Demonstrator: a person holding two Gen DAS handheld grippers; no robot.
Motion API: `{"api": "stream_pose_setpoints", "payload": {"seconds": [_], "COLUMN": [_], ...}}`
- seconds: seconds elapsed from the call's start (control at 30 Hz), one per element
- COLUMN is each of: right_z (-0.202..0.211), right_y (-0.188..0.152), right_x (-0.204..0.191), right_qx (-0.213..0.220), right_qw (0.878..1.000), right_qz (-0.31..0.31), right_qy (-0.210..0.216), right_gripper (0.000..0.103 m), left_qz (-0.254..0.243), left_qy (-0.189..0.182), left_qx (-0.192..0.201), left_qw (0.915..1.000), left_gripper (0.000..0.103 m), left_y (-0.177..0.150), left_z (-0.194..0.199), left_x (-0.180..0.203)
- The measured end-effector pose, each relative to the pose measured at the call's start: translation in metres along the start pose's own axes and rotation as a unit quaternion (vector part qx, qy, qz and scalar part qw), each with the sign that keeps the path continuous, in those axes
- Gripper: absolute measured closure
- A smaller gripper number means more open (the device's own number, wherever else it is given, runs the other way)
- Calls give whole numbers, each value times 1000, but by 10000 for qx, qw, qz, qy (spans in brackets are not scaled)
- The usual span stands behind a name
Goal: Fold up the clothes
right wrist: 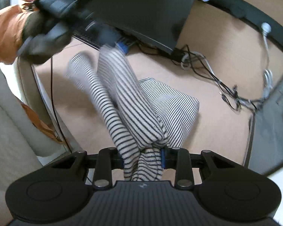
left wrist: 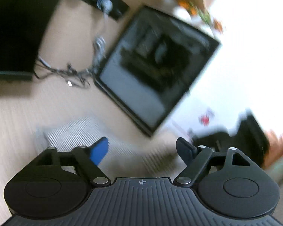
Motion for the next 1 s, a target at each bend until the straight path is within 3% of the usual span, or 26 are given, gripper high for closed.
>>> {"api": "stream_pose_setpoints", "payload": {"seconds": [0.07, 0.13, 0.2, 0.27, 0.3, 0.37, 0.53, 0.67, 0.8, 0.93, 1.0], "right_z": [3, 6, 12, 20, 22, 25, -7, -74, -123, -136, -135], "right_y": [-2, 0, 3, 11, 17, 31, 60, 52, 29, 21, 20], "right_x": [-6, -10, -11, -4, 3, 17, 68, 108, 131, 139, 144], "right_qx": [-128, -228, -271, -277, -236, -153, 146, -162, -419, -320, -267], "right_qw": [9999, 9996, 9993, 9988, 9986, 9980, 9956, 9878, 9758, 9701, 9696], "right_qz": [-44, -89, -180, -352, -432, -591, -924, -1521, -2134, -2370, -2390], "right_qy": [-98, -170, -202, -190, -178, -154, 115, 283, 244, 410, 461], "right_gripper": [73, 73, 73, 74, 74, 74, 71, 60, 59, 58, 58], "left_qz": [408, 783, 829, 713, 799, 1078, 1070, 1714, 1932, 1829, 1565], "left_qy": [-30, 6, 263, 864, 929, 799, 787, 878, 1088, 1466, 1703], "left_qx": [53, -205, -825, -1528, -1615, -1558, -1576, -1296, -1081, -866, -845], "left_qw": [9991, 9967, 9928, 9819, 9792, 9786, 9785, 9727, 9691, 9683, 9692], "left_gripper": [24, 34, 43, 52, 55, 54, 55, 63, 64, 53, 35], "left_y": [7, -4, -27, -55, -62, -63, -65, -70, -77, -74, -69], "left_z": [-15, -41, -74, -104, -109, -114, -118, -110, -97, -81, -76], "left_x": [-17, -32, -39, -47, -52, -58, -56, -70, -70, -63, -57]}}
Point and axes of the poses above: each gripper's, at about its wrist camera, not at the fingertips, and z roughly against the way its jaws point, x to its right, y to its top, the point moved 2 cm from there along -z, roughly the way its jaws point, and after that the axes turned 11 degrees about x, right-handed, at the moved point
